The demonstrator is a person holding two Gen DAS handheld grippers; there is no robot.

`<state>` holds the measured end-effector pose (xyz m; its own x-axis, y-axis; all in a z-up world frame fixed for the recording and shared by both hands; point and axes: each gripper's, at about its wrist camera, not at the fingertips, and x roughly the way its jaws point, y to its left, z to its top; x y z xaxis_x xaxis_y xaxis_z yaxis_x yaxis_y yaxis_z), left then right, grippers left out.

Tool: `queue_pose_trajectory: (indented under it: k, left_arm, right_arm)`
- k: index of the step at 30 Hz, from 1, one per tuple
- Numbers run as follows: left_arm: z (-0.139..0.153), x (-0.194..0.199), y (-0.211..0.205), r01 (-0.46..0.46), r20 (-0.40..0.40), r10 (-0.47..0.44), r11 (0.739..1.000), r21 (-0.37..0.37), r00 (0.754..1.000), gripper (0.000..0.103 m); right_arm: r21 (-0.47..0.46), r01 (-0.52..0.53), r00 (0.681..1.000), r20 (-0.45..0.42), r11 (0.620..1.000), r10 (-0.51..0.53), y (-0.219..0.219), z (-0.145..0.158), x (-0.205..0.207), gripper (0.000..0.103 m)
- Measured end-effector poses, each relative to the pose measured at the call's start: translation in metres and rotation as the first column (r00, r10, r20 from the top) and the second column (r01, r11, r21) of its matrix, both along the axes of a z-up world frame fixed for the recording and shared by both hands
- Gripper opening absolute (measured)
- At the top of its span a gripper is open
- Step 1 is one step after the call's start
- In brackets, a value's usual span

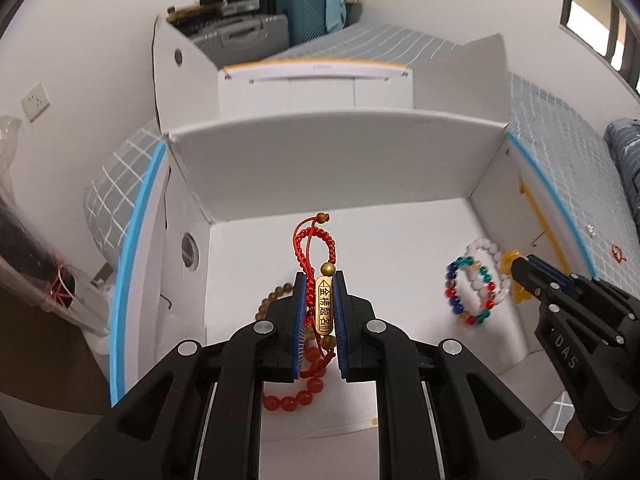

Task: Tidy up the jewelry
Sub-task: 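Lift both held items and carry them toward the white box, then lower both items into the box and open both tools, then withdraw both open tools from the box back over the bed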

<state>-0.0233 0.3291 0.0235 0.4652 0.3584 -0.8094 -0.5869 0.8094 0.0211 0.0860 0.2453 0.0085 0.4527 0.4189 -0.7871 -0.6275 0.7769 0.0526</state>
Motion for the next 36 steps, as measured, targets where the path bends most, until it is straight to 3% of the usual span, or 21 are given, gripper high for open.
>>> queue_pose_trajectory:
  k: [9,13,14,16,18,20,23,28,36]
  left_arm:
    - [-0.010,0.002,0.011,-0.029,-0.022,0.029,0.999,-0.037,0.999,0.013]
    - [-0.009,0.003,0.008,-0.032,-0.027,0.031,0.999,-0.033,0.999,0.018]
    - [-0.009,0.003,0.007,-0.030,-0.025,0.029,0.999,-0.035,0.999,0.027]
    - [-0.006,0.001,0.006,-0.027,-0.013,0.026,0.999,-0.035,1.000,0.041]
    - [0.000,-0.002,0.005,-0.036,0.002,0.036,0.999,-0.011,0.999,0.051]
    - [0.005,-0.004,0.004,-0.048,0.020,0.048,0.999,0.008,0.999,0.069]
    - [0.010,-0.006,0.004,-0.060,0.033,0.059,0.998,0.026,0.998,0.081]
    - [0.012,-0.006,0.005,-0.070,0.061,0.068,0.997,0.033,0.996,0.092]
    - [0.019,-0.005,0.004,-0.081,0.094,0.077,0.996,0.034,0.993,0.097]
  right_arm:
    - [-0.030,-0.001,1.000,-0.019,1.000,0.001,0.008,-0.009,0.002,0.011]
    - [-0.026,-0.008,1.000,-0.022,1.000,0.007,0.009,-0.008,0.002,0.011]
    - [-0.019,-0.013,1.000,-0.021,1.000,0.012,0.008,-0.008,0.002,0.014]
    - [-0.007,-0.019,1.000,-0.015,1.000,0.019,0.007,-0.005,0.001,0.032]
    - [0.010,-0.019,1.000,-0.013,1.000,0.019,0.006,-0.002,0.000,0.043]
    - [0.029,-0.020,1.000,-0.006,0.999,0.020,0.003,0.003,-0.002,0.053]
    - [0.041,-0.022,1.000,0.017,0.999,0.022,0.000,0.010,-0.005,0.068]
    - [0.054,-0.006,0.999,0.045,0.999,0.004,-0.007,0.016,-0.007,0.090]
    - [0.057,0.014,0.998,0.065,0.998,-0.018,-0.024,0.021,-0.008,0.095]
